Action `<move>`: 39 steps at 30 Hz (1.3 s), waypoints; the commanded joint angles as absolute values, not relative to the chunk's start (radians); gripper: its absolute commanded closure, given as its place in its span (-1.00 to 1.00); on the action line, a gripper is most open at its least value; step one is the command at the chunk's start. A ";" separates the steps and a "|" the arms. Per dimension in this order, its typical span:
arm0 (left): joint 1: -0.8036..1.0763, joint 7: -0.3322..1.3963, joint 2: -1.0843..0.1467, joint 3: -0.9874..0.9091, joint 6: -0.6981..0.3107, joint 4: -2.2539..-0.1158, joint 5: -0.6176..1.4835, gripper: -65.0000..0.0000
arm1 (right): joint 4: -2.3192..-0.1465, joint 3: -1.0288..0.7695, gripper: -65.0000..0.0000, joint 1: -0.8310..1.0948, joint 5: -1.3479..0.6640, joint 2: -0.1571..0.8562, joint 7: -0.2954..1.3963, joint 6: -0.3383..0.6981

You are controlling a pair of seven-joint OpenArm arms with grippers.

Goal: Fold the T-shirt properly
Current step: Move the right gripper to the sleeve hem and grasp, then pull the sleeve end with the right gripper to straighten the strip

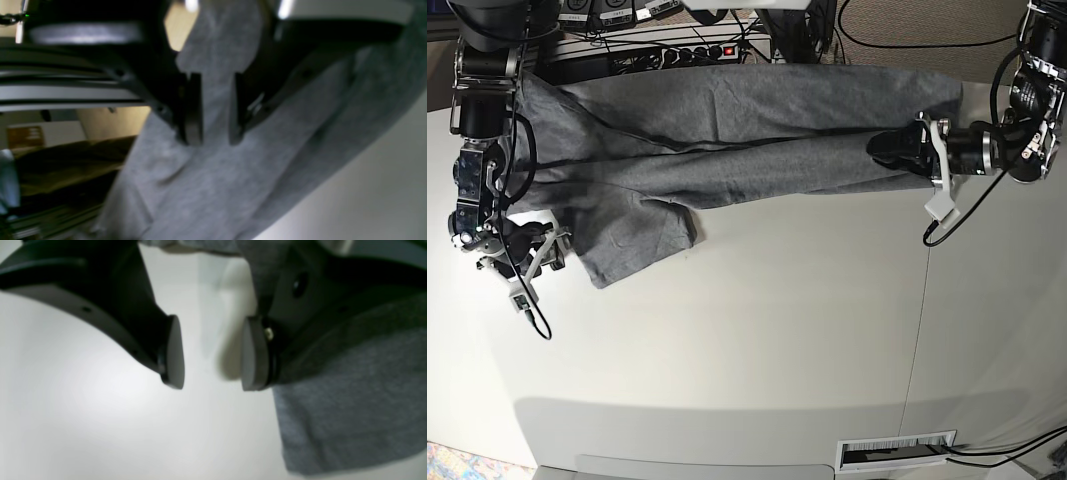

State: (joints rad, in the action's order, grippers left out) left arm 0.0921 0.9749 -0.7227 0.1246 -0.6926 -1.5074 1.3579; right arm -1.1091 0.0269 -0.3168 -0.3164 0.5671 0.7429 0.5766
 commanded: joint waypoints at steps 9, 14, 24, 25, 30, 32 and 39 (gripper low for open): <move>0.089 0.908 -0.737 0.115 -0.698 -1.522 1.323 0.59 | -1.031 0.020 0.12 -0.344 -0.210 0.477 0.671 0.581; 0.089 0.908 -0.737 0.115 -0.698 -1.522 1.319 0.59 | -1.020 0.020 0.12 -0.344 -0.130 0.409 0.674 0.580; 0.089 0.907 -0.737 0.115 -0.698 -1.522 1.319 0.59 | -1.021 0.020 1.00 -0.352 -0.165 0.405 0.839 0.579; 0.089 0.907 -0.737 0.115 -0.698 -1.522 1.318 0.59 | -1.022 0.020 1.00 -0.357 -0.194 0.410 0.857 0.579; 0.089 0.900 -0.737 0.115 -0.698 -1.522 1.293 0.59 | -1.034 0.019 1.00 -0.390 -0.385 0.450 0.937 0.579; 0.089 0.896 -0.737 0.115 -0.698 -1.522 1.293 0.59 | -1.036 0.019 1.00 -0.405 -0.425 0.469 0.955 0.579; 0.089 0.890 -0.737 0.115 -0.698 -1.522 1.293 0.59 | -1.038 0.020 0.09 -0.430 -0.541 0.512 0.996 0.580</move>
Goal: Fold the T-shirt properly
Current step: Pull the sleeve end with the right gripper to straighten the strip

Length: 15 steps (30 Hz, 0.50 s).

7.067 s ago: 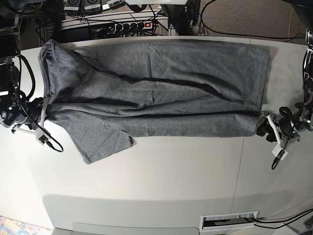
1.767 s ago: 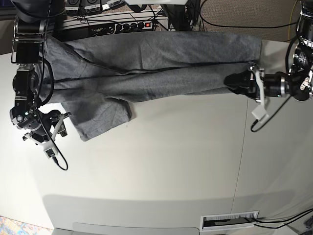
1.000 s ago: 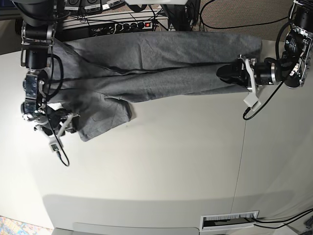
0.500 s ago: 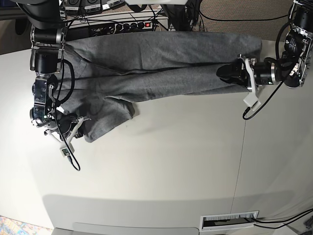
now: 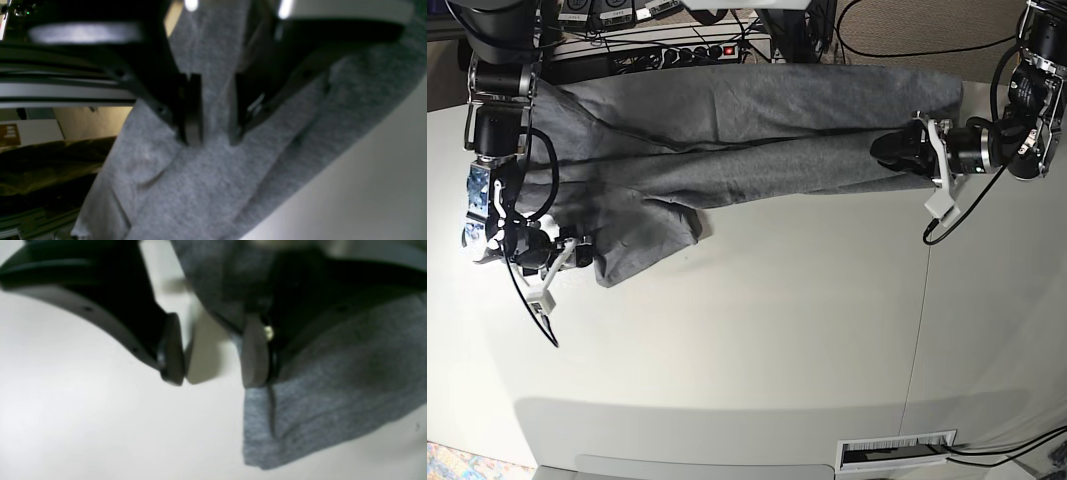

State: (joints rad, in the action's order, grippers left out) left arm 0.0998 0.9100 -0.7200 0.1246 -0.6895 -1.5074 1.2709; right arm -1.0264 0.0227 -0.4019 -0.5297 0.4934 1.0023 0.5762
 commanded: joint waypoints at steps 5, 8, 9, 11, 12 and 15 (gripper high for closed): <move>0.089 0.890 -0.737 0.115 -0.698 -1.522 1.293 0.59 | -1.041 0.020 0.09 -0.430 -0.581 0.521 1.006 0.581; 0.089 0.890 -0.737 0.115 -0.698 -1.522 1.292 0.59 | -1.041 0.018 0.09 -0.434 -0.627 0.521 1.007 0.580; 0.089 0.890 -0.737 0.115 -0.698 -1.522 1.292 0.59 | -1.044 0.018 0.09 -0.438 -0.646 0.521 1.006 0.581; 0.089 0.890 -0.737 0.115 -0.698 -1.522 1.292 0.59 | -1.056 0.018 0.09 -0.453 -0.651 0.521 1.020 0.584; 0.089 0.890 -0.737 0.115 -0.698 -1.522 1.291 0.59 | -1.068 0.018 0.09 -0.462 -0.653 0.521 1.030 0.584; 0.089 0.889 -0.737 0.115 -0.698 -1.522 1.274 0.59 | -1.113 0.018 0.09 -0.472 -0.692 0.521 1.075 0.584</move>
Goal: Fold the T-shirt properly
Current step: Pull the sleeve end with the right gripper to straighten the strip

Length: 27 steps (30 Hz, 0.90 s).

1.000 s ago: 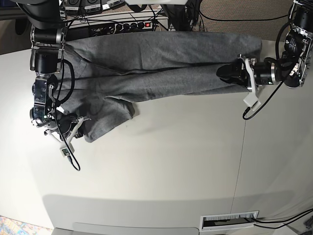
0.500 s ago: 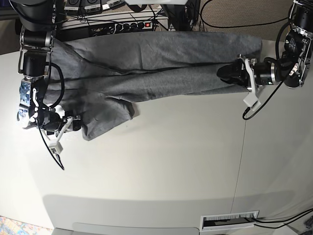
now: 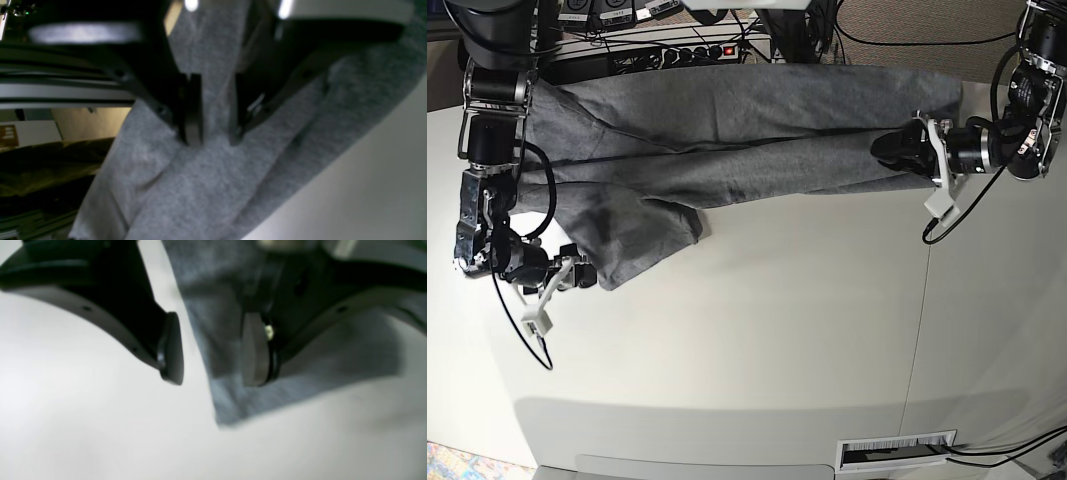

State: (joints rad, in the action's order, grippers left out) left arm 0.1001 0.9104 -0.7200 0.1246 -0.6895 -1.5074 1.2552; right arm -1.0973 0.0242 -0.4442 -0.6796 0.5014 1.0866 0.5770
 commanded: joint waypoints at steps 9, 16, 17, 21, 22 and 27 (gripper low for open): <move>0.089 0.888 -0.736 0.115 -0.698 -1.522 1.271 0.59 | -1.155 0.018 0.09 -0.456 -0.679 0.521 1.095 0.588; 0.089 0.864 -0.737 0.115 -0.698 -1.522 1.270 0.59 | -1.122 0.019 0.09 -0.443 -0.645 0.521 1.048 0.588; 0.089 0.863 -0.737 0.115 -0.698 -1.522 1.270 0.59 | -1.111 0.019 0.09 -0.443 -0.632 0.521 1.036 0.588; 0.089 0.863 -0.737 0.115 -0.698 -1.522 1.270 0.59 | -1.072 0.019 0.09 -0.443 -0.605 0.519 1.009 0.588; 0.089 0.863 -0.736 0.115 -0.698 -1.522 1.270 0.59 | -1.065 0.019 0.09 -0.443 -0.605 0.517 1.009 0.588; 0.089 0.863 -0.737 0.115 -0.698 -1.522 1.271 0.59 | -1.023 0.019 0.09 -0.443 -0.601 0.492 1.008 0.593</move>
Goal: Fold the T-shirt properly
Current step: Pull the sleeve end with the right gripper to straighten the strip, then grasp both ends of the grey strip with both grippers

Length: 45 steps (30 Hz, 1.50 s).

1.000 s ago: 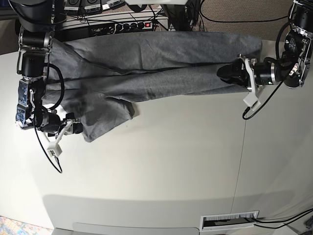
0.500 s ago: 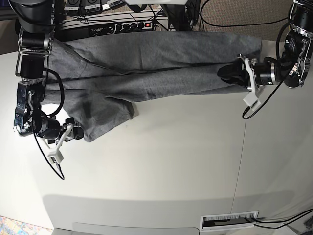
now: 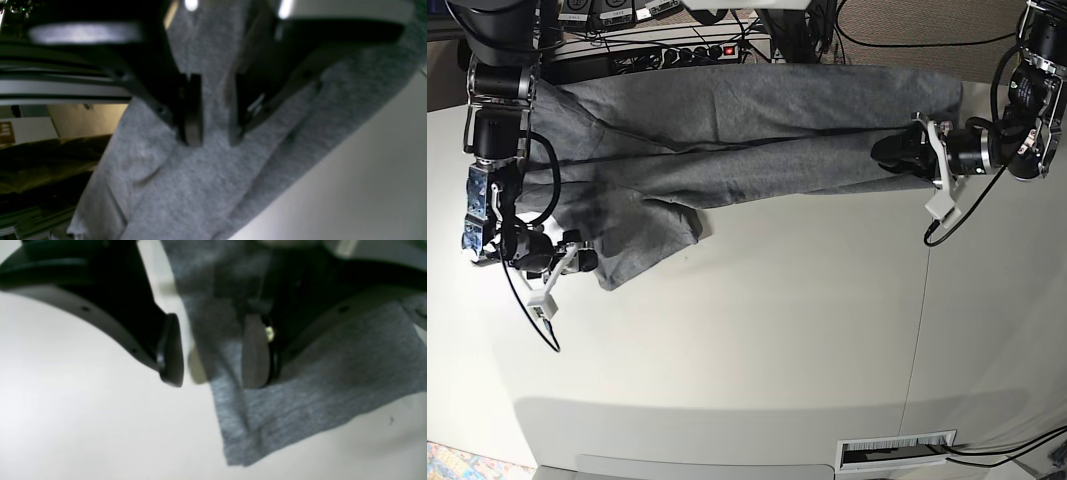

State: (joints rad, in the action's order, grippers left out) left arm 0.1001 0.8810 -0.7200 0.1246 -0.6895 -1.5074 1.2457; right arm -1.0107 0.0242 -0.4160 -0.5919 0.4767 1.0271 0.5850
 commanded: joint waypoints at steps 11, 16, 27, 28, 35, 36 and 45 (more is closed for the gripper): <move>0.089 0.863 -0.737 0.115 -0.698 -1.522 1.270 0.59 | -0.954 0.019 0.66 -0.450 -0.590 0.455 1.080 0.594; 0.089 0.852 -0.737 0.115 -0.698 -1.522 1.270 0.59 | -0.955 0.019 0.97 -0.451 -0.661 0.458 1.148 0.594; 0.089 0.846 -0.736 0.115 -0.698 -1.522 1.248 0.59 | -1.108 0.018 1.00 -0.456 -0.850 0.537 1.266 0.594; 0.089 0.842 -0.736 0.115 -0.698 -1.522 1.248 0.59 | -1.137 0.018 1.00 -0.454 -0.870 0.542 1.284 0.596; 0.089 0.837 -0.711 0.115 -0.698 -1.522 1.224 0.59 | -1.298 0.018 1.00 -0.425 -0.968 0.580 1.365 0.641; 0.089 0.837 -0.706 0.115 -0.698 -1.522 1.217 0.59 | -1.313 0.018 1.00 -0.413 -0.984 0.588 1.372 0.646; 0.089 0.837 -0.668 0.115 -0.698 -1.522 1.195 0.59 | -1.549 0.002 1.00 -0.225 -1.111 0.710 1.396 0.698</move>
State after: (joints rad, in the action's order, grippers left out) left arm 0.1024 0.8543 -0.6510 0.1242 -0.6895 -1.5082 1.1706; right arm -1.5368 0.0147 -0.2047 -1.0885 0.6888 1.4113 0.6971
